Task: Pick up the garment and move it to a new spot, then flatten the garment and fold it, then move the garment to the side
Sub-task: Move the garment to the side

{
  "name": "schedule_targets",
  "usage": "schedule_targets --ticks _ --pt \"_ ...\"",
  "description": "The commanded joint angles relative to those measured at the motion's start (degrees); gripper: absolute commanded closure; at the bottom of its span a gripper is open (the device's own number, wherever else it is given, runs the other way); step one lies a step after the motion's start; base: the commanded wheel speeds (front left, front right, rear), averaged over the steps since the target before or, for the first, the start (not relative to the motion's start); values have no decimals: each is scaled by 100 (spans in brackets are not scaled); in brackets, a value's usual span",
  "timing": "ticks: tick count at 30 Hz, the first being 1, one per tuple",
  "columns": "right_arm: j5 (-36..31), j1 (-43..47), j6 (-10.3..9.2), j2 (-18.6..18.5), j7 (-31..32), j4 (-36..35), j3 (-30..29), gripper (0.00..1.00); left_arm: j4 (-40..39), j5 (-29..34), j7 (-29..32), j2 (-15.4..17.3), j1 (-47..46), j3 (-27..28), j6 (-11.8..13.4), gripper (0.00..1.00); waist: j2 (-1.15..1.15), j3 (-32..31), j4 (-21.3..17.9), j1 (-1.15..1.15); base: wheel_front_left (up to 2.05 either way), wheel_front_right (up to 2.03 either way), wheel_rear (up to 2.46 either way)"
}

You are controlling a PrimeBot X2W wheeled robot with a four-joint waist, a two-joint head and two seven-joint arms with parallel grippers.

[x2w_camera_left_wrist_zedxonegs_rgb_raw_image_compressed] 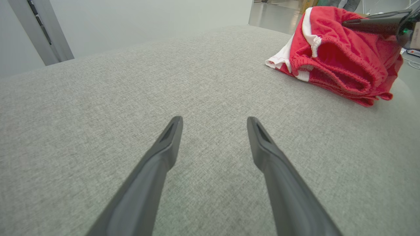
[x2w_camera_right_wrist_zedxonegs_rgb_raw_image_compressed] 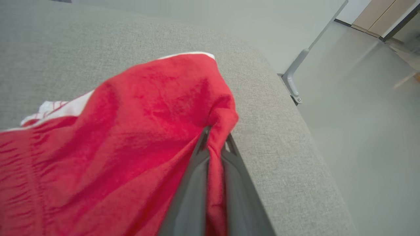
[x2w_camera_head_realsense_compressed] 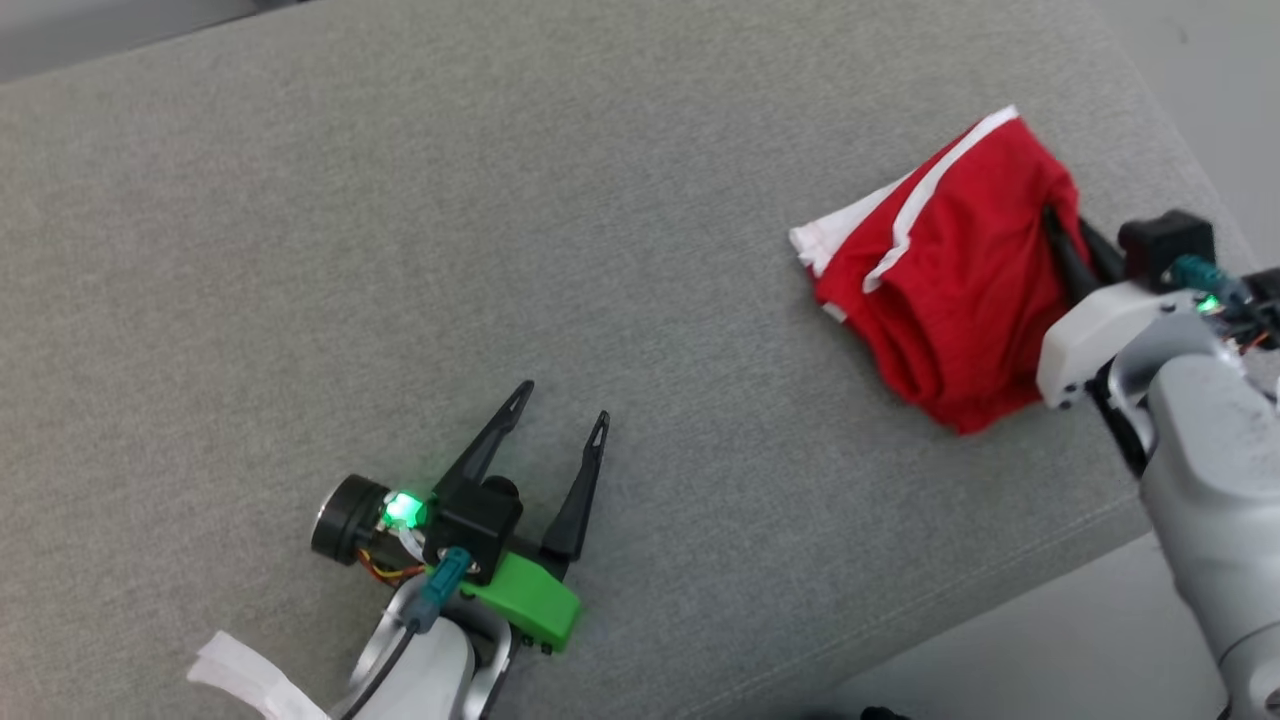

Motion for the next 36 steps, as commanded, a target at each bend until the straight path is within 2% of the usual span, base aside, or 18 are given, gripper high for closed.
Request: schedule_targets --ticks 1,5,12,16,17,18,21,24,26,31,36 --pt "-70 -247 -11 -151 -12 116 -94 100 -42 48 -1 68 -179 25 -18 0 -1 600 478 0 0 0 0" --pt "-327 -816 -11 -562 10 545 -483 100 -113 116 -1 106 -399 20 -44 0 -1 924 673 0 0 0 0" --pt "-923 -1422 -11 -1363 42 1115 -1760 100 -309 132 -1 94 -747 -54 -70 0 -1 1270 1001 0 0 0 0" --pt "-1365 -1533 -11 -1580 59 1156 -2418 100 -354 110 4 109 -774 -22 -76 0 -1 1271 1068 0 0 0 0" --pt "-1475 -1538 -11 -1590 51 1089 -2577 59 -353 101 5 108 -761 -9 -77 0 -1 1256 1074 0 0 0 0" --pt "-1614 -1505 -11 -1561 40 991 -2787 0 -347 90 5 101 -734 -1 -79 0 -1 1220 1083 0 0 0 0" --pt "-1967 -1427 -11 -1512 21 792 -3304 0 -326 65 5 84 -656 14 -74 0 -1 1105 1113 0 0 0 0" --pt "-2282 -1322 -11 -1175 1 414 -3699 0 -316 18 4 42 -528 63 -45 0 -1 889 1140 0 0 0 0" --pt "-2364 -1311 -11 -916 -12 108 -3728 0 -305 -34 4 13 -462 103 -18 0 -1 712 1168 0 0 0 0" --pt "-1856 -928 -11 -205 -15 -899 -2988 0 -210 -157 1 -41 -192 249 15 0 -1 206 1244 0 0 0 0" --pt "-1148 -355 -11 199 -16 -1614 -1974 0 -136 -234 0 -63 55 468 125 0 -1 -281 1376 0 0 0 0"
